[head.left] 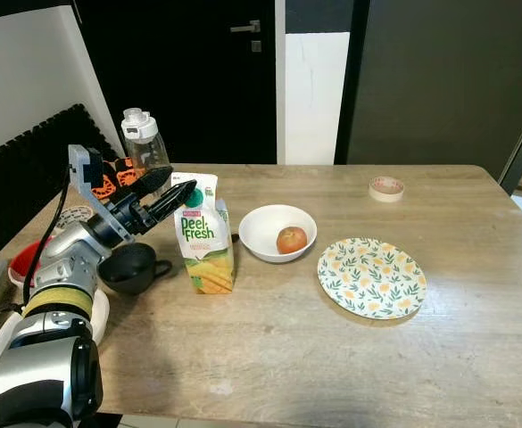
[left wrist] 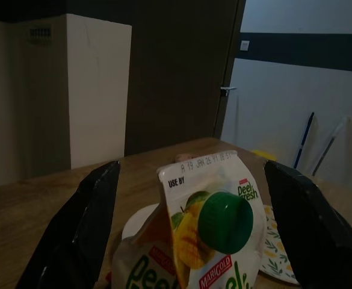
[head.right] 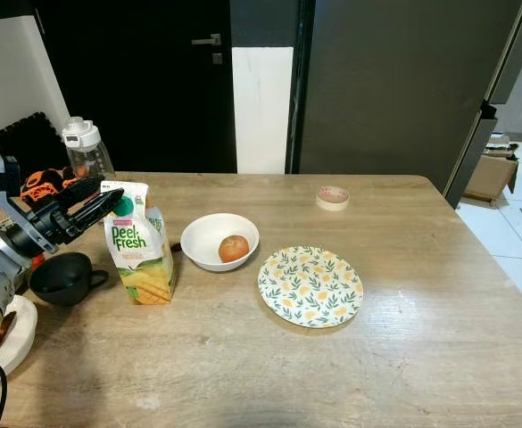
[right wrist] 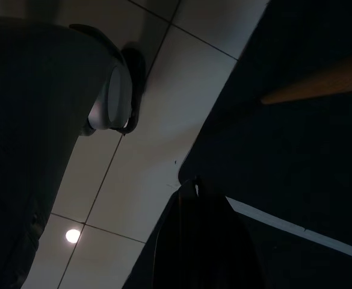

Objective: Restocking fridge

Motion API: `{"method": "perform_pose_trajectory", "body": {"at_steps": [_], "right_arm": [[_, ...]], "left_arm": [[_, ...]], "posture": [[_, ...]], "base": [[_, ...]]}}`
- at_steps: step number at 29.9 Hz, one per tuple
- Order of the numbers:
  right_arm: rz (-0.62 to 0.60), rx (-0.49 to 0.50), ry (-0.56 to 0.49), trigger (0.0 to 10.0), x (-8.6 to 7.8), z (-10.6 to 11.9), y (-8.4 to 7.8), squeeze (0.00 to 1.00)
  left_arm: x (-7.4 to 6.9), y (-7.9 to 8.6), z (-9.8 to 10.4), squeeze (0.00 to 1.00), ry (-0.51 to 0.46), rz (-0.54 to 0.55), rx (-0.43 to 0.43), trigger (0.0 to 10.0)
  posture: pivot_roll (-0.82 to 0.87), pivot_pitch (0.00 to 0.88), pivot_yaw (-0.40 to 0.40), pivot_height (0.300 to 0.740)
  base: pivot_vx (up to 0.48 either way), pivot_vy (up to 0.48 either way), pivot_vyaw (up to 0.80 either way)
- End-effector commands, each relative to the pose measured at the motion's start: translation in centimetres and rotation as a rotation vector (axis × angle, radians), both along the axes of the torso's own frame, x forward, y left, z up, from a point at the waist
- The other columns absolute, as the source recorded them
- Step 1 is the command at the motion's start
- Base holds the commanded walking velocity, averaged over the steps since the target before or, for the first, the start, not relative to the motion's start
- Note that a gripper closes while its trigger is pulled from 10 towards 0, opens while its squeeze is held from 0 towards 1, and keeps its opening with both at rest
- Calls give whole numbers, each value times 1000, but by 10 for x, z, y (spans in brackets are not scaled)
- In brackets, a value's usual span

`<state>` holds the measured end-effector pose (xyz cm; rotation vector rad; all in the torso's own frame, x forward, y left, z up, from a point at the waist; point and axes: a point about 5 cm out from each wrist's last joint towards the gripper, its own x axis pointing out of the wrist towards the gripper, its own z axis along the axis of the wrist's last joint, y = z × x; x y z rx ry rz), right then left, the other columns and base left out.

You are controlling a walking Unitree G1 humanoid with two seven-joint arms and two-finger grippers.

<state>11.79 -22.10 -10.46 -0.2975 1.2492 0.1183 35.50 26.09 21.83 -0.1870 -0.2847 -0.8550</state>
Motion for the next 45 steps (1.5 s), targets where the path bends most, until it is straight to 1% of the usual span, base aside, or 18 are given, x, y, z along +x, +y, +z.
{"method": "perform_pose_trajectory", "body": {"at_steps": [1, 3, 5, 6, 7, 12, 13, 15, 23, 30, 32, 38, 45], "right_arm": [[-9, 9, 9, 10000, -4, -1, 1, 0], [-8, 5, 7, 10000, -3, -1, 0, 0], [-8, 5, 7, 10000, -3, -1, 0, 0], [-7, 4, 6, 10000, -3, -1, -1, 0], [-7, 4, 6, 10000, -3, -1, -1, 0], [-8, 5, 5, 10000, -2, -1, -1, 0], [-8, 5, 5, 10000, -2, -1, -1, 0], [-9, 6, 6, 10000, -3, -1, 0, 0], [-13, 9, 10, 10000, -5, -2, 1, 0], [-18, 10, 11, 10000, -6, -2, 1, 0], [-19, 10, 11, 10000, -6, -2, 1, 0], [-19, 10, 12, 10000, -7, -2, 1, 0], [-17, 10, 13, 10000, -7, -2, 1, 0]], "left_arm": [[0, 2, 4, 0, -8, -7, 40, 10000], [0, -3, 0, 0, -4, -41, 49, 10000], [0, -3, 0, 0, -4, -41, 49, 10000], [-1, -8, -3, 0, 2, -87, 58, 10000], [-1, -8, -3, 0, 2, -87, 58, 10000], [-6, -18, -10, 0, 19, -209, 70, 10000], [-6, -18, -10, 0, 19, -209, 70, 10000], [-7, -21, -14, 0, 30, -251, 74, 10000], [-8, -29, -21, 0, 36, -284, 88, 10000], [-7, -33, -24, 0, 37, -258, 105, 10000], [-6, -33, -25, 0, 36, -232, 116, 10000], [-2, -26, -21, 0, 23, -129, 104, 10000], [-2, -22, -19, 0, 15, -97, 100, 10000]], "posture": [[-111, 22, 33, 740], [-113, 20, 33, 740], [-113, 20, 33, 740], [-113, 20, 33, 740], [-113, 20, 33, 740], [-113, 20, 33, 740], [-113, 20, 33, 740], [-113, 20, 33, 740], [-116, 25, 38, 740], [-117, 29, 39, 740], [-117, 29, 39, 740], [-119, 33, 38, 740], [-119, 33, 38, 740]], "base": [[0, 0, 0], [0, 0, 0], [0, 0, 0], [0, 0, 0], [0, 0, 0], [0, 0, 0], [0, 0, 0], [0, 0, 0], [0, 0, 0], [0, 0, 0], [0, 0, 0], [0, 0, 0], [0, 0, 0]]}}
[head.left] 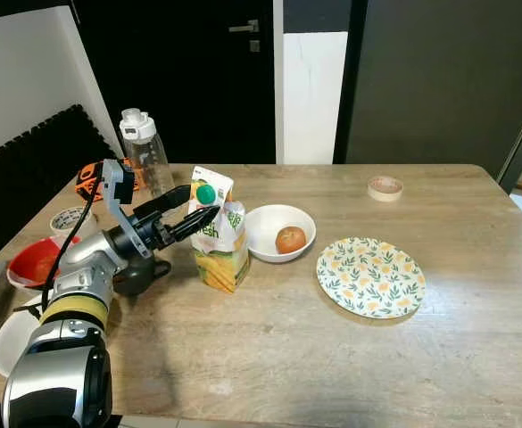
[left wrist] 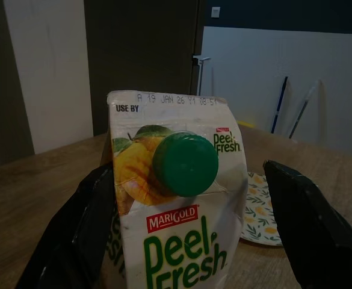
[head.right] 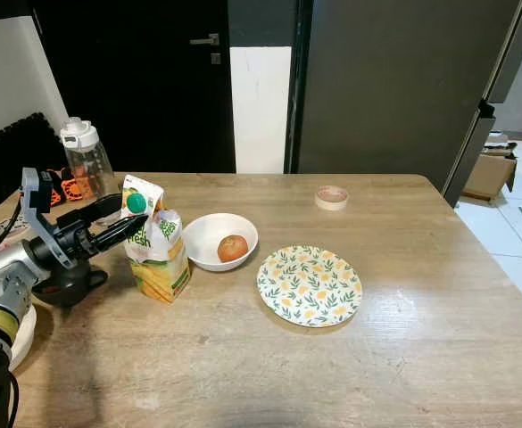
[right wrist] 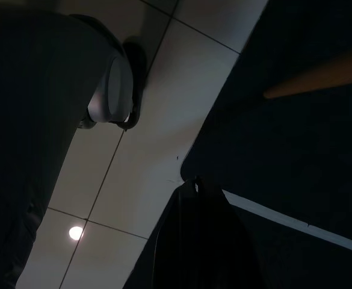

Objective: Restocking fridge

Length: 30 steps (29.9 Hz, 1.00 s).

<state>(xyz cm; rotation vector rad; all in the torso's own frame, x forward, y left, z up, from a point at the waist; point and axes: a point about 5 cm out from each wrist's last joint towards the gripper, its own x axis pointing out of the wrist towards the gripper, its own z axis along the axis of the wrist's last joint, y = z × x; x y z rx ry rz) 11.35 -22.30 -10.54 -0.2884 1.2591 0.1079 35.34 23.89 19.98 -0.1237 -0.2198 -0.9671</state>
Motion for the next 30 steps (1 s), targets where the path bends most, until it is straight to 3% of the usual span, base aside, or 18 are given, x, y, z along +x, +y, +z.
{"method": "perform_pose_trajectory", "body": {"at_steps": [1, 18, 30], "right_arm": [[-3, 10, 5, 10000, -2, -1, 3, 0], [1, 7, 0, 10000, 0, 0, 2, 0], [12, 0, 0, 10000, 2, 0, 0, 0]], "left_arm": [[0, 0, -1, 0, -5, 9, 7, 10000], [1, 0, -8, 0, -9, 87, -25, 10000], [-1, -3, -13, 0, -1, 74, -53, 10000]], "posture": [[-119, 33, 38, 740], [-115, 24, 31, 740], [-115, 19, 29, 740]], "base": [[0, 0, 0], [0, 0, 0], [0, 0, 0]]}}
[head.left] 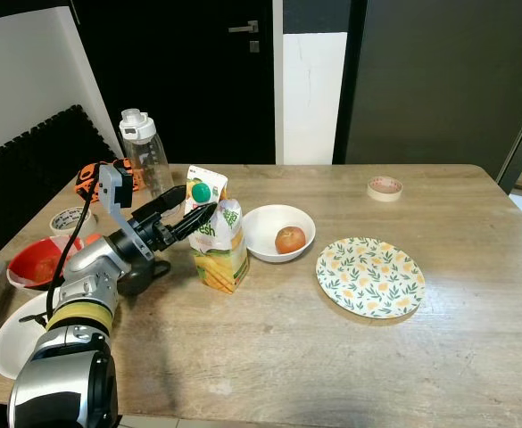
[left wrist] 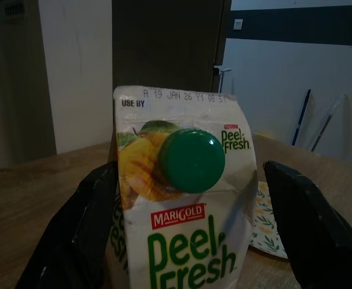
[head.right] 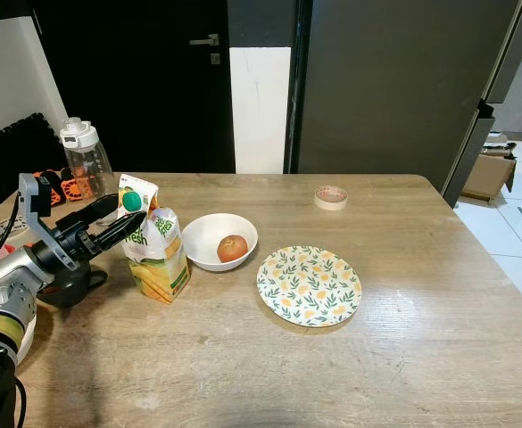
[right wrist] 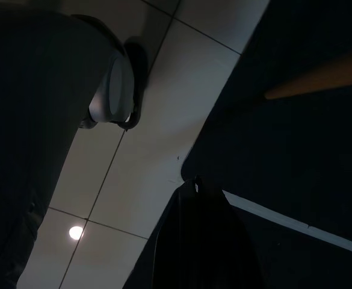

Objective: Restocking fridge

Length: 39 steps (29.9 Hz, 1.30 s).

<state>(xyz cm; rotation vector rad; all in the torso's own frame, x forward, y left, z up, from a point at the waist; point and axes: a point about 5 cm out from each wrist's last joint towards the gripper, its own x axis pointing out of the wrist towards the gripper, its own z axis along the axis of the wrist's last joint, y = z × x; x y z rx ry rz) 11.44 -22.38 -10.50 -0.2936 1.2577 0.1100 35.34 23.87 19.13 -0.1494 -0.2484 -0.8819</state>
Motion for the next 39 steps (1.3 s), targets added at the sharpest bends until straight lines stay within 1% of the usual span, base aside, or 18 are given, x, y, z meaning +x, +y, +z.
{"method": "perform_pose_trajectory", "body": {"at_steps": [1, 5, 8, 12, 15, 17, 23, 30, 32, 33, 36, 37, 39], "right_arm": [[7, 2, -1, 10000, 2, 0, 0, 0], [5, 3, -3, 10000, 2, 0, 1, 0], [3, 7, -2, 10000, 1, 0, 3, 0], [3, 9, 0, 10000, 0, -1, 4, 0], [1, 10, 2, 10000, 0, -1, 4, 0], [0, 10, 2, 10000, 0, -1, 4, 0], [-4, 11, 0, 10000, 1, -1, 4, 0], [-5, 14, -3, 10000, 1, -1, 6, 0], [-5, 14, -1, 10000, 1, -1, 6, 0], [-5, 14, -1, 10000, 1, -1, 6, 0], [-4, 11, 1, 10000, 0, -1, 5, 0], [-4, 11, 1, 10000, 0, -1, 5, 0], [-4, 9, 1, 10000, -1, -1, 4, 0]], "left_arm": [[-1, -3, -3, 0, 1, -16, -17, 10000], [-1, -4, -1, 0, -6, -26, -32, 10000], [-3, -5, 3, 0, -11, -80, -85, 10000], [-6, -6, 3, 0, -14, -122, -91, 10000], [-11, -7, 0, 0, -1, -186, -74, 10000], [-12, -7, -1, 0, 3, -196, -70, 10000], [-14, -6, -4, 0, 18, -208, -57, 10000], [-16, -4, -5, 0, 26, -204, -22, 10000], [-17, 0, -6, 0, 34, -191, 10, 10000], [-17, 0, -6, 0, 34, -191, 10, 10000], [-20, 10, -5, 0, 41, -173, 36, 10000], [-20, 10, -5, 0, 41, -173, 36, 10000], [-22, 17, -3, 0, 45, -168, 52, 10000]], "posture": [[-115, 19, 29, 740], [-114, 23, 31, 740], [-112, 26, 32, 740], [-111, 27, 31, 740], [-107, 28, 34, 740], [-107, 28, 34, 740], [-107, 28, 35, 740], [-107, 30, 36, 740], [-107, 30, 36, 740], [-107, 30, 36, 740], [-108, 23, 35, 740], [-108, 23, 35, 740], [-109, 24, 36, 740]], "base": [[0, 0, 0], [0, 0, 0], [0, 0, 0], [0, 0, 0], [0, 0, 0], [0, 0, 0], [0, 0, 0], [0, 0, 0], [0, 0, 0], [0, 0, 0], [0, 0, 0], [0, 0, 0], [0, 0, 0]]}}
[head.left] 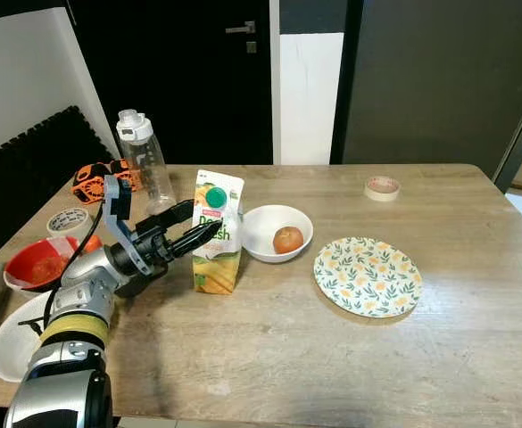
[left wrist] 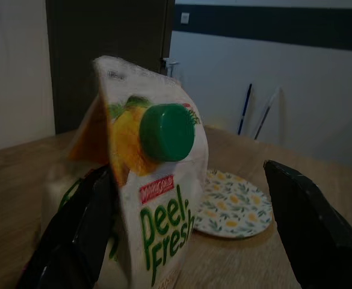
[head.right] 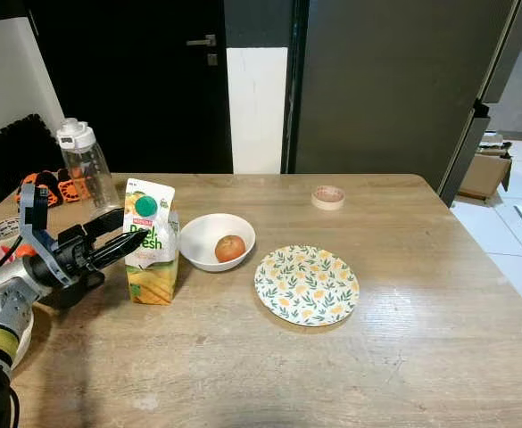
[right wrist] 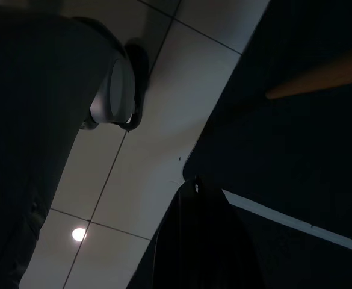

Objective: Restocking fridge

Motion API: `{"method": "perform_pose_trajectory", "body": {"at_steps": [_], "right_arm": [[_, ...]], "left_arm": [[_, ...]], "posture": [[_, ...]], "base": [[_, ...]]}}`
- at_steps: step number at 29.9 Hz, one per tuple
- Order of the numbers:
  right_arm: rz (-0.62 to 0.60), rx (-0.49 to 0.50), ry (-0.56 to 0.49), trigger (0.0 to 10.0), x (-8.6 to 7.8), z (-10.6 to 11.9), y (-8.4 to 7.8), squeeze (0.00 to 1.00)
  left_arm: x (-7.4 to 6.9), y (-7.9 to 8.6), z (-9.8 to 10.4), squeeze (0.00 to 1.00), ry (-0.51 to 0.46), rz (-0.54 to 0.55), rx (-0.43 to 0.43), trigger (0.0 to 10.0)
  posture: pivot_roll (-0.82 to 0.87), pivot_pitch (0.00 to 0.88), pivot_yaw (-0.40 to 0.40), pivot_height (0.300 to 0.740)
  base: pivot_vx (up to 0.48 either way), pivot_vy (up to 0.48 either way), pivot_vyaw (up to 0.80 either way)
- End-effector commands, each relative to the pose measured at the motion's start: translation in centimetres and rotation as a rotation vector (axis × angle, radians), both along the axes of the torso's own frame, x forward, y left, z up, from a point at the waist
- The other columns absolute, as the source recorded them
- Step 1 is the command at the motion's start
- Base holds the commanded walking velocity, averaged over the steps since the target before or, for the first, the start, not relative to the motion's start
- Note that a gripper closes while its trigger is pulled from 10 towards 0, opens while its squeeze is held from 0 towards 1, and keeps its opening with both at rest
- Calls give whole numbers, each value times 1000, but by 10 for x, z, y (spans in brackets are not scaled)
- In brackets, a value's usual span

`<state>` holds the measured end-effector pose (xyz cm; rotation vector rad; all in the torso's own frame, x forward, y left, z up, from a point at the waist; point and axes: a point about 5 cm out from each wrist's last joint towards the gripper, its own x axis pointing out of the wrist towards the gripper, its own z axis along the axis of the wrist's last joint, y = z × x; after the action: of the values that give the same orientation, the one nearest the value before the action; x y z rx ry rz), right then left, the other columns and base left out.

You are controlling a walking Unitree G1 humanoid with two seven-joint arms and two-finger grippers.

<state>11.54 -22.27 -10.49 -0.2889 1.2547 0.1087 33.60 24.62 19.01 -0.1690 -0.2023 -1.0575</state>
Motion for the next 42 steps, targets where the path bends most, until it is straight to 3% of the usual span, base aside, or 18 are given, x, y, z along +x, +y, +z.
{"method": "perform_pose_trajectory", "body": {"at_steps": [1, 3, 12, 23, 29, 32, 38, 42], "right_arm": [[-1, 5, 5, 10000, -2, -1, 3, 0], [-2, 4, 5, 10000, -2, -1, 2, 0], [-1, 8, 7, 10000, -3, -1, 3, 0], [-2, 6, 5, 10000, -2, -1, 3, 0], [-4, 5, 3, 10000, -1, -1, 2, 0], [-5, 5, 2, 10000, -1, -1, 2, 0], [-5, 9, 3, 10000, -2, -1, 4, 0], [-7, 12, 5, 10000, -2, -2, 5, 0]], "left_arm": [[-4, 9, -2, 0, 13, 9, 35, 10000], [-7, 20, 1, 0, 13, 36, 56, 10000], [-15, 38, 6, 0, 15, 57, 78, 10000], [-25, 46, 3, 0, 50, -5, 120, 10000], [-20, 56, 6, 0, 21, 142, 168, 10000], [-14, 61, 13, 0, -10, 235, 140, 10000], [-8, 63, 21, 0, -48, 318, 109, 10000], [-7, 61, 26, 0, -67, 291, 63, 10000]], "posture": [[-109, 24, 36, 740], [-108, 26, 36, 740], [-108, 26, 36, 740], [-104, 28, 36, 740], [-109, 23, 36, 740], [-109, 26, 37, 740], [-110, 28, 39, 740], [-110, 28, 39, 740]], "base": [[0, 0, 0], [0, 0, 0], [0, 0, 0], [0, 0, 0], [0, 0, 0], [0, 0, 0], [0, 0, 0], [0, 0, 0]]}}
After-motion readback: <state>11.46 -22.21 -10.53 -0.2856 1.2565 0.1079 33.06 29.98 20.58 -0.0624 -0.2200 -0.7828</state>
